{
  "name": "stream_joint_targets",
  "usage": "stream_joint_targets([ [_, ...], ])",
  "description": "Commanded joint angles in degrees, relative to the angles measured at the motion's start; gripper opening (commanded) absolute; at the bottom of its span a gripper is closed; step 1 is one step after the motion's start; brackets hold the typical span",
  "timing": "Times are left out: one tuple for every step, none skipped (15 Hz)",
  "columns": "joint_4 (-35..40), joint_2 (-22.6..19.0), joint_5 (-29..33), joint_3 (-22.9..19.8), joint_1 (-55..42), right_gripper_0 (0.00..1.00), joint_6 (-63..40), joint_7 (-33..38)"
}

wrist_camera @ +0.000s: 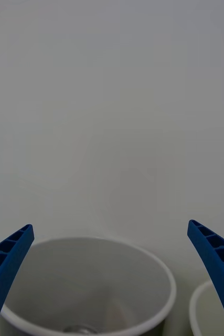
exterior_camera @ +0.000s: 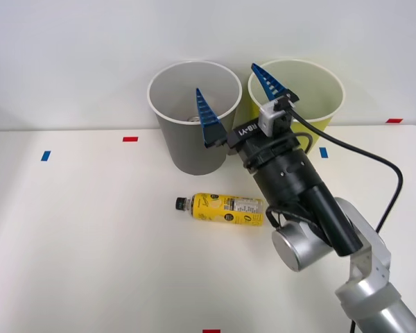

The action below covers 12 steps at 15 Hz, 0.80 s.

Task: Put cans in the gray bin, plastic bottles in the light green bin

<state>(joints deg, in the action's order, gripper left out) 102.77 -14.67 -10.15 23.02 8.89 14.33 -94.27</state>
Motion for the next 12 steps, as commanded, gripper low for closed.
stream_joint_targets([
  [5.69, -2.82, 0.92, 0.01, -8.02, 1.00, 0.00, -0.74],
  [6.83, -3.35, 0.92, 0.01, -10.48, 1.00, 0.00, -0.74],
  [8.23, -4.05, 0.92, -0.25, -13.46, 1.00, 0.00, -0.74],
  [9.73, -4.85, 0.92, -0.52, -16.37, 1.00, 0.00, -0.65],
  [11.22, -5.55, 0.84, -0.69, -19.71, 1.00, 0.00, -0.47],
  [12.54, -6.08, 0.92, -1.22, -23.22, 1.00, 0.09, -0.47],
  [13.24, -6.43, 0.92, -1.57, -25.77, 1.00, 0.53, -0.56],
  [13.33, -6.96, 0.57, -1.83, -28.41, 1.00, 1.58, -0.39],
  [13.33, -7.04, 0.48, -2.27, -30.96, 1.00, 2.55, -0.30],
  [13.33, -6.96, 0.48, -2.54, -32.80, 1.00, 3.43, -0.21],
  [13.33, -6.96, 0.31, -2.71, -35.09, 1.00, 4.31, -0.12],
  [13.33, -6.87, 0.22, -2.89, -36.93, 1.00, 5.01, 0.05],
])
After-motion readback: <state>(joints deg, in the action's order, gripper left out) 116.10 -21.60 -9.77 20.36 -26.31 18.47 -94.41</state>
